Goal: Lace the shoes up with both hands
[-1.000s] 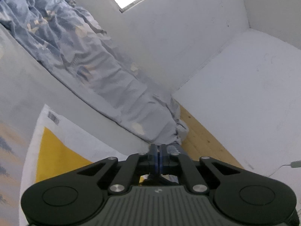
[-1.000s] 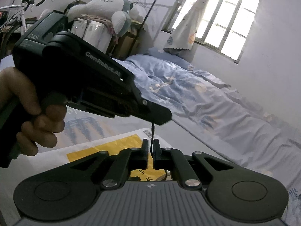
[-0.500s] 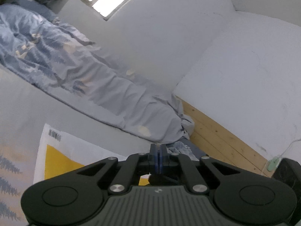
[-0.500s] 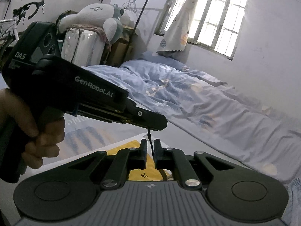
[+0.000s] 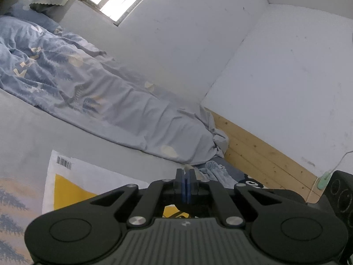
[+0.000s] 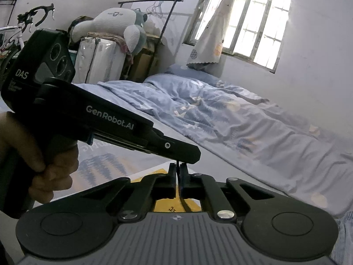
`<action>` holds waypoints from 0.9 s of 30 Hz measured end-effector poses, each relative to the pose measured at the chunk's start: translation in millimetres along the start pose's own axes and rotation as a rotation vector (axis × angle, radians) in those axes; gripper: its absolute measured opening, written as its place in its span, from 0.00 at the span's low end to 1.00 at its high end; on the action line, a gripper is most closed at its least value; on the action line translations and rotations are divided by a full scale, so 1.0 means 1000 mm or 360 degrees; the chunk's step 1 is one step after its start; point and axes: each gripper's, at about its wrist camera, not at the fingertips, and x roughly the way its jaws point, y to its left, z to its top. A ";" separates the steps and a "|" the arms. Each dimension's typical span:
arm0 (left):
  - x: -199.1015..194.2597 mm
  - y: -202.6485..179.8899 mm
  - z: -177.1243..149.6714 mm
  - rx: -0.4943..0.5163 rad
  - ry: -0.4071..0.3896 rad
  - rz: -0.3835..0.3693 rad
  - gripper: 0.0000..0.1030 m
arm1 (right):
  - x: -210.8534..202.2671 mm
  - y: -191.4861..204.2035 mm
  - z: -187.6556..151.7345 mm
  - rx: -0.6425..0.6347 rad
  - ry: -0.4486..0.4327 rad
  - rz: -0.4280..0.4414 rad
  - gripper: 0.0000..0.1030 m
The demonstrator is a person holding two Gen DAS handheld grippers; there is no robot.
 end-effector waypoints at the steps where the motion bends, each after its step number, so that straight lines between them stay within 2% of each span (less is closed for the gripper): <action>1: 0.000 -0.001 -0.001 -0.0005 0.0000 0.0002 0.00 | 0.000 0.000 0.000 0.0004 0.0001 0.0000 0.01; 4: 0.001 -0.001 -0.001 -0.0048 0.0009 -0.0005 0.03 | 0.001 -0.002 0.000 0.0024 0.0010 -0.0019 0.01; 6: 0.000 0.001 0.001 -0.0079 -0.0013 -0.0004 0.15 | 0.000 -0.007 -0.001 0.0058 -0.0006 -0.0031 0.01; 8: -0.004 0.003 0.002 -0.0111 -0.0051 0.0007 0.43 | -0.004 -0.018 -0.001 0.0113 -0.0036 -0.0059 0.00; 9: -0.006 0.004 0.002 -0.0129 -0.0067 0.0016 0.46 | -0.007 -0.027 -0.001 0.0152 -0.0045 -0.0094 0.00; 12: -0.007 0.007 0.003 -0.0154 -0.0041 0.0088 0.47 | -0.015 -0.054 -0.001 0.0265 -0.0073 -0.0203 0.01; 17: -0.005 0.007 -0.001 -0.0161 0.0042 0.0156 0.48 | -0.029 -0.106 -0.007 0.0448 -0.0099 -0.0497 0.01; 20: 0.004 0.002 -0.006 -0.0122 0.0174 0.0173 0.48 | -0.034 -0.128 -0.012 0.0498 -0.0089 -0.0659 0.01; 23: 0.020 -0.004 -0.018 -0.0082 0.0404 0.0185 0.48 | -0.035 -0.142 -0.015 0.0452 -0.0048 -0.0780 0.01; 26: 0.028 -0.014 -0.028 -0.0005 0.0539 0.0202 0.48 | -0.030 -0.145 -0.016 0.0280 0.0032 -0.0849 0.00; 27: 0.031 -0.017 -0.032 0.0020 0.0582 0.0207 0.48 | -0.026 -0.143 -0.015 0.0221 0.0054 -0.0835 0.00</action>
